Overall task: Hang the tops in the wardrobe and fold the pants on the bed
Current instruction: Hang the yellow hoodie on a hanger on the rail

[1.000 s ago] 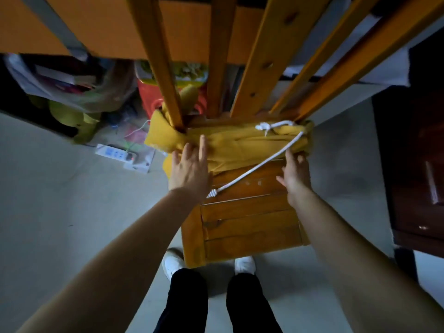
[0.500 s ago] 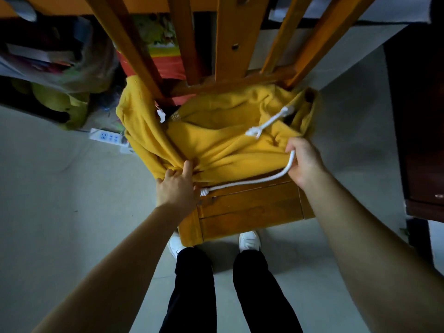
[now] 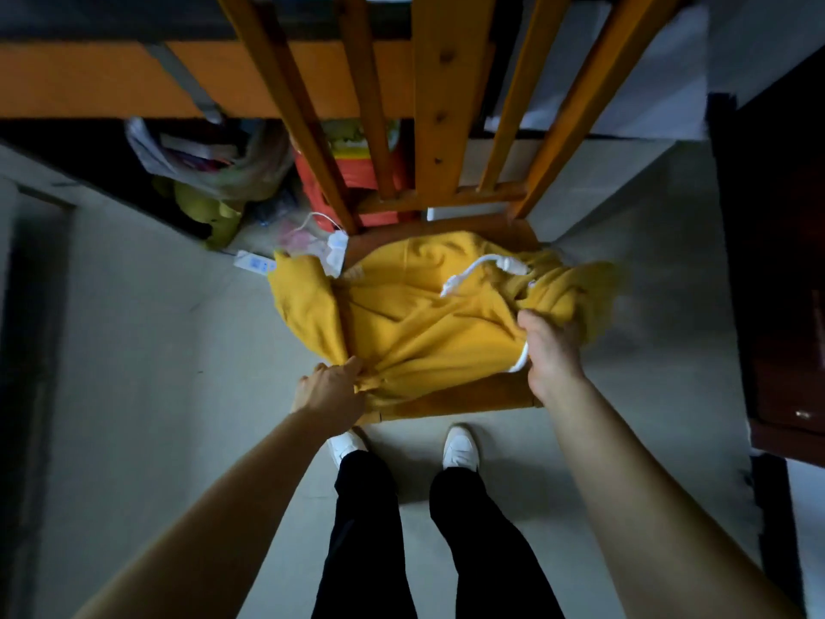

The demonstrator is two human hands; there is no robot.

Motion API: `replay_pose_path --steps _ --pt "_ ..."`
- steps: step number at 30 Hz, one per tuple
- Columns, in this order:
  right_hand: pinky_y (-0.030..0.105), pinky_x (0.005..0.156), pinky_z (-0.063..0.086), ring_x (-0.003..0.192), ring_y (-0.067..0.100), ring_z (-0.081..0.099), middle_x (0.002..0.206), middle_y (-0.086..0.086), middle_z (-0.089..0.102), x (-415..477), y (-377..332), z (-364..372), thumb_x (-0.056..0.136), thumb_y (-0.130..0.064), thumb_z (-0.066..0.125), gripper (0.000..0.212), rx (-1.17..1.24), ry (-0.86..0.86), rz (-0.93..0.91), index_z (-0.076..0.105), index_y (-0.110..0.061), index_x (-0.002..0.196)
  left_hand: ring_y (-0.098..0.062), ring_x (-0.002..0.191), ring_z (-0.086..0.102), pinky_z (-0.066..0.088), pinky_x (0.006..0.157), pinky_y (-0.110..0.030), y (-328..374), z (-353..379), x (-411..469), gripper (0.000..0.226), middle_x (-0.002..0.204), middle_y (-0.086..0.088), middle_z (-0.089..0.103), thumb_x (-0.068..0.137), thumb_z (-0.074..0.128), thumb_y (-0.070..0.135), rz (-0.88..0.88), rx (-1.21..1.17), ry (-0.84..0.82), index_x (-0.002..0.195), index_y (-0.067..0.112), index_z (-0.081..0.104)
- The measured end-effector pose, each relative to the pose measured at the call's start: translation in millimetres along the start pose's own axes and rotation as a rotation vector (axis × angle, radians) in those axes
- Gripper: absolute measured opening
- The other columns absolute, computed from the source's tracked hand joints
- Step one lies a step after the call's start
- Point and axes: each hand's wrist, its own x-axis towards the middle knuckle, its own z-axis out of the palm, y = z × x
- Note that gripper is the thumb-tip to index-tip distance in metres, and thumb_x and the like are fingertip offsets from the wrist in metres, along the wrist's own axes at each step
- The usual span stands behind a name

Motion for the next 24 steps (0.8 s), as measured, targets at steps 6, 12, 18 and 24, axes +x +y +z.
replay_pose_path --steps 6,12,18,24 --pt "0.031 0.080 0.054 0.082 0.005 0.066 0.085 -0.014 0.073 -134 -94 48 0.065 -0.012 0.063 0.031 -0.305 -0.655 -0.449 0.076 -0.028 0.089 -0.033 0.108 0.058 0.048 0.088 -0.039 -9 -117 -95 0.029 0.118 -0.012 0.058 0.097 0.052 0.030 -0.115 -0.434 0.354 0.122 0.015 0.058" --pt "0.039 0.082 0.053 0.086 0.022 0.061 0.090 0.003 0.064 -259 -136 101 0.064 -0.014 0.063 0.038 -0.391 -1.176 -0.438 0.064 -0.012 0.102 -0.027 0.101 0.063 0.055 0.073 -0.038 -41 -201 -203 0.024 0.105 -0.008 0.064 0.101 0.042 0.036 -0.316 -1.487 0.535 0.105 0.022 0.062" --pt "0.044 0.081 0.055 0.091 0.025 0.065 0.096 0.009 0.067 -365 -152 143 0.075 -0.022 0.069 0.035 -0.513 -1.557 -0.419 0.063 -0.005 0.106 -0.033 0.070 0.066 0.057 0.067 -0.043 -120 -179 -329 0.051 0.110 -0.029 0.063 0.093 0.062 0.037 -0.318 -1.928 0.384 0.133 0.008 0.049" --pt "0.036 0.075 0.061 0.087 0.022 0.073 0.088 -0.001 0.075 -477 -137 191 0.072 -0.037 0.076 0.030 -0.726 -1.565 -0.599 0.070 -0.025 0.100 -0.023 0.048 0.065 0.055 0.047 -0.036 -179 -156 -454 0.024 0.083 -0.018 0.067 0.096 0.058 0.013 -0.543 -2.032 1.039 0.117 0.002 0.055"
